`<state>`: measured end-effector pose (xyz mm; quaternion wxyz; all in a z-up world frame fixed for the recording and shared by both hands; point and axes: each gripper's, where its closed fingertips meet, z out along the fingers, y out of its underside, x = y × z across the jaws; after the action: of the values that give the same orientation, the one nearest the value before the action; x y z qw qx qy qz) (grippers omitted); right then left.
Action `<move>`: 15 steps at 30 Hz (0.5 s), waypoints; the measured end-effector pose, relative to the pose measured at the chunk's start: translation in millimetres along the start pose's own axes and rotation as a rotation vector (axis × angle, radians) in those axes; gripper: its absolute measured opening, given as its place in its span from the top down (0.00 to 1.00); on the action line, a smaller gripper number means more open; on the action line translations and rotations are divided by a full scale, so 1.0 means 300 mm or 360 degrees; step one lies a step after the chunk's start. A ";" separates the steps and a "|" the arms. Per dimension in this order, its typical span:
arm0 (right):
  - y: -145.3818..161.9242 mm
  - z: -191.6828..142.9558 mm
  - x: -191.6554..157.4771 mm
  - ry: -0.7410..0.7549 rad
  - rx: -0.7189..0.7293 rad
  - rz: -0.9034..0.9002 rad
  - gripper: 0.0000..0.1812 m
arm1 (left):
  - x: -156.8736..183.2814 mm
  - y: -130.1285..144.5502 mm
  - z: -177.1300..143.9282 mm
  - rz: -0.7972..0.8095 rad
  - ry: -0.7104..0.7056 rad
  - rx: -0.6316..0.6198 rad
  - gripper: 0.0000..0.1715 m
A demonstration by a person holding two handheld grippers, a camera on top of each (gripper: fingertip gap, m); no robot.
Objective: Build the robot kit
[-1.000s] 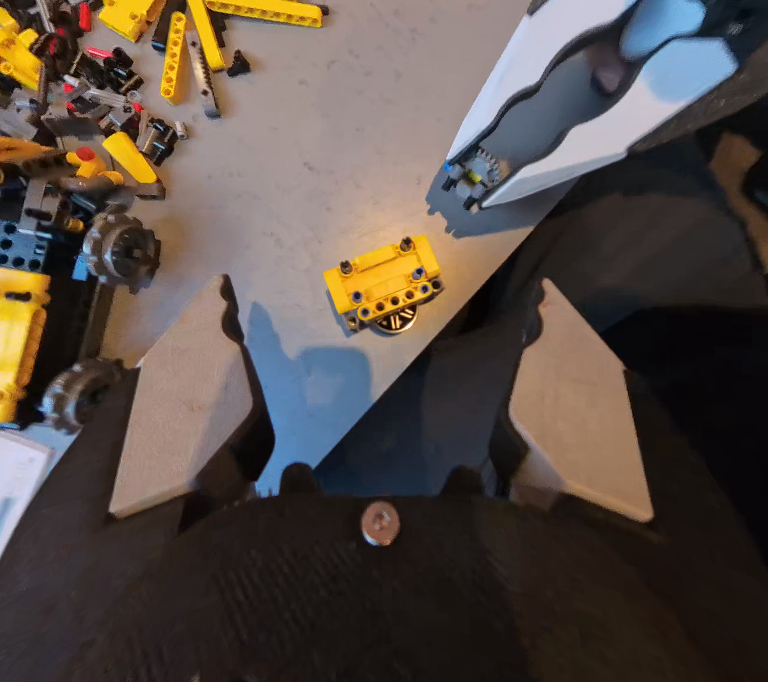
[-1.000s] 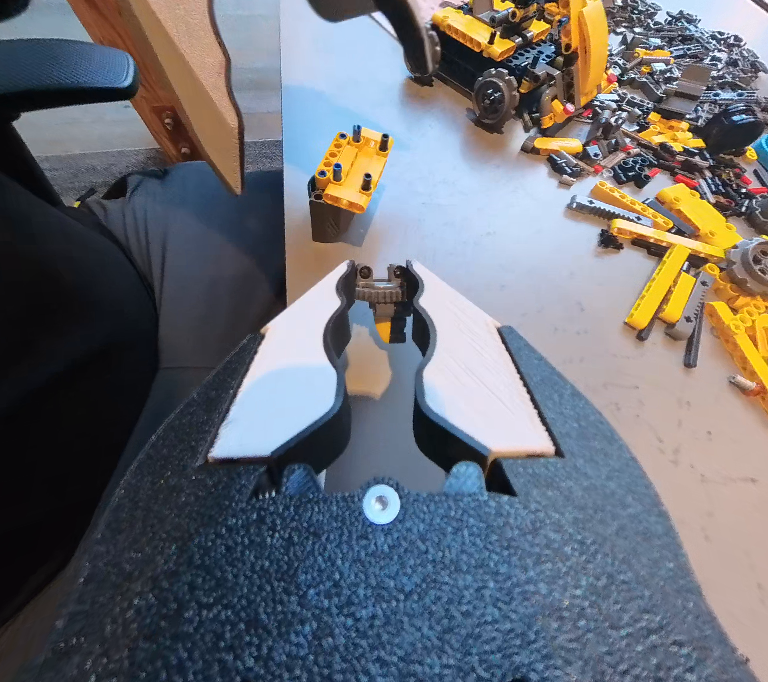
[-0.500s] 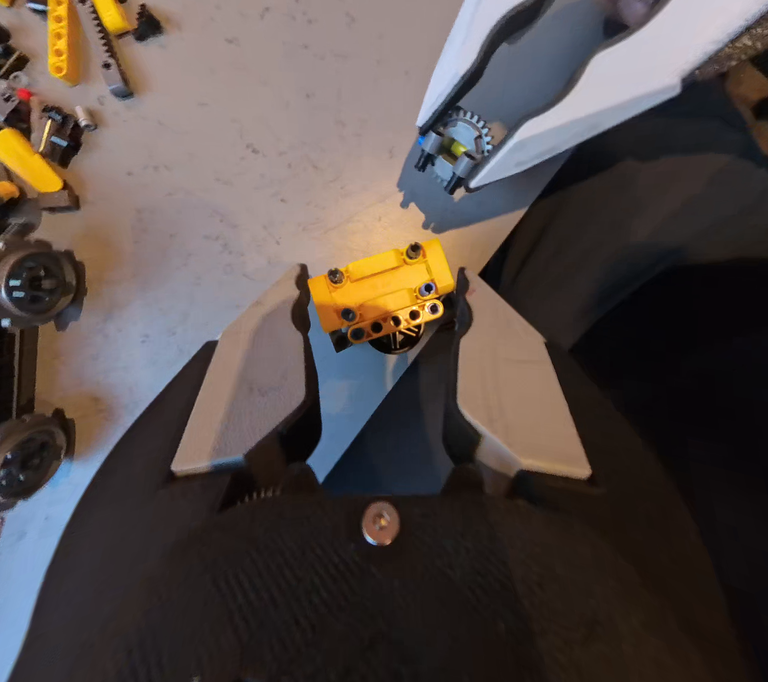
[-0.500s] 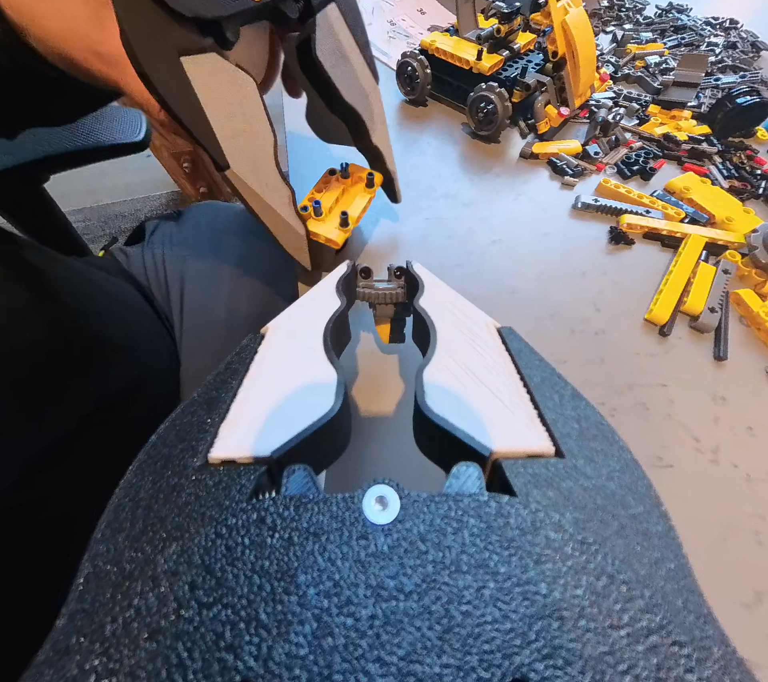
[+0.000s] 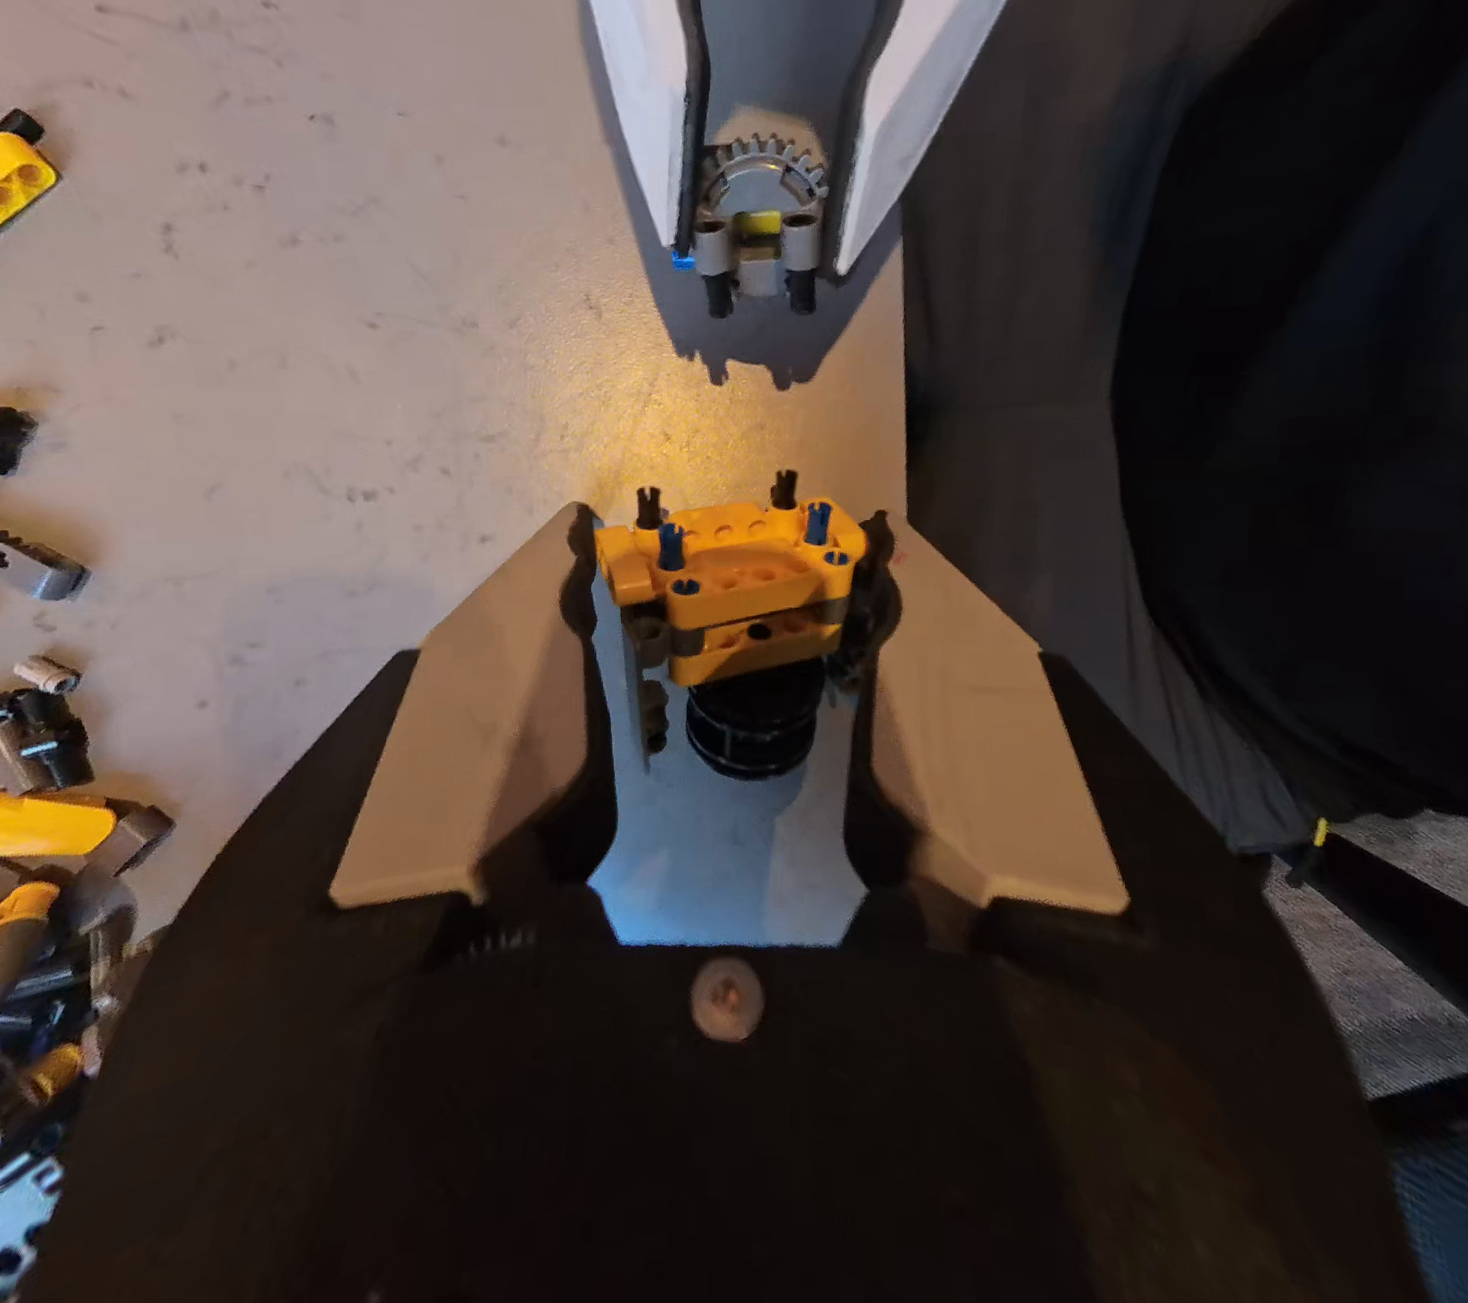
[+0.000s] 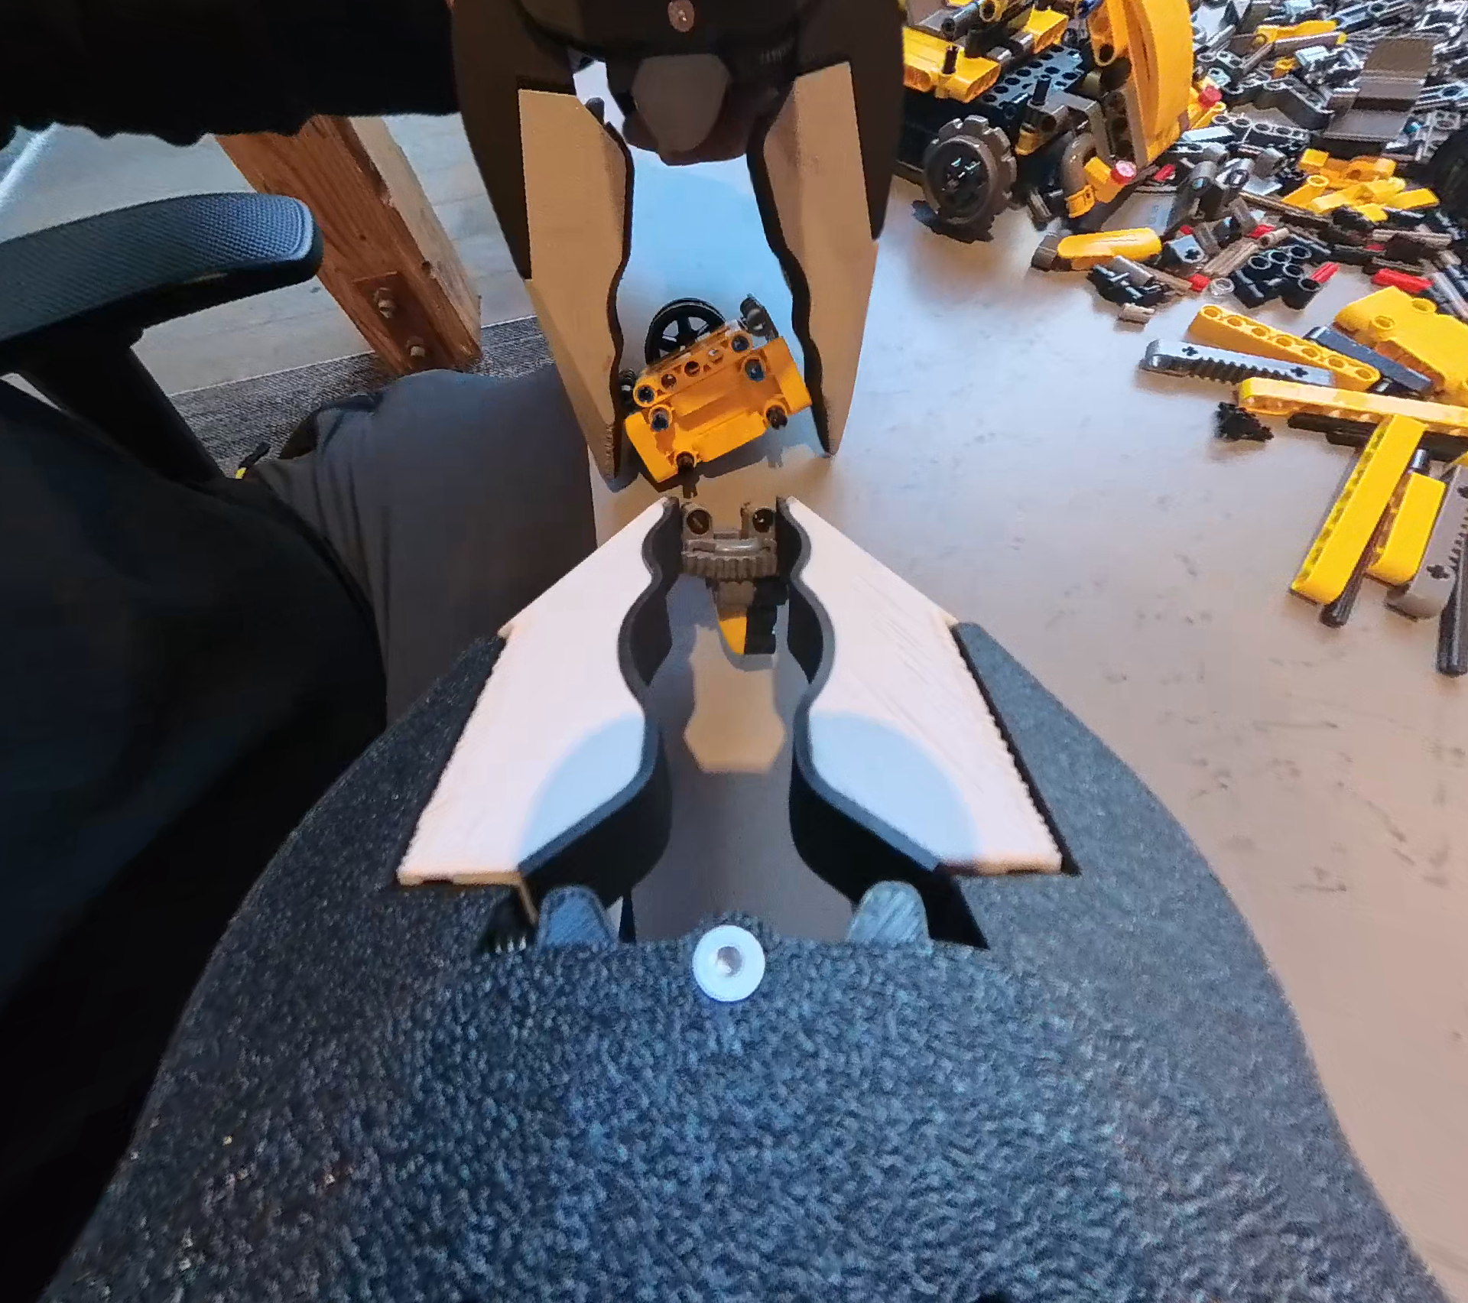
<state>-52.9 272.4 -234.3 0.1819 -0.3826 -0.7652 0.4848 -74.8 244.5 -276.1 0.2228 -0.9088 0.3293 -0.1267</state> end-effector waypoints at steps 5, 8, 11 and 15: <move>0.022 -0.004 0.026 0.0051 -0.0061 0.0009 0.87 | -0.014 -0.015 -0.063 -0.0117 -0.0167 0.0027 0.55; 0.055 -0.032 0.092 0.0224 -0.0204 -0.0118 0.87 | 0.007 -0.032 -0.139 -0.0170 -0.0233 0.0167 0.51; 0.051 -0.036 0.088 0.0179 -0.0250 -0.0097 0.87 | 0.027 0.013 -0.157 -0.0260 -0.0220 0.0147 0.48; 0.090 0.005 0.088 0.0179 -0.0362 -0.0155 0.87 | 0.005 0.051 -0.106 -0.0292 -0.0192 0.0045 0.47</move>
<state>-59.6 298.0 -261.3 0.2033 -0.3898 -0.8214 0.3634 -94.0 222.8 -255.9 0.2426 -0.9378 0.2290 -0.0962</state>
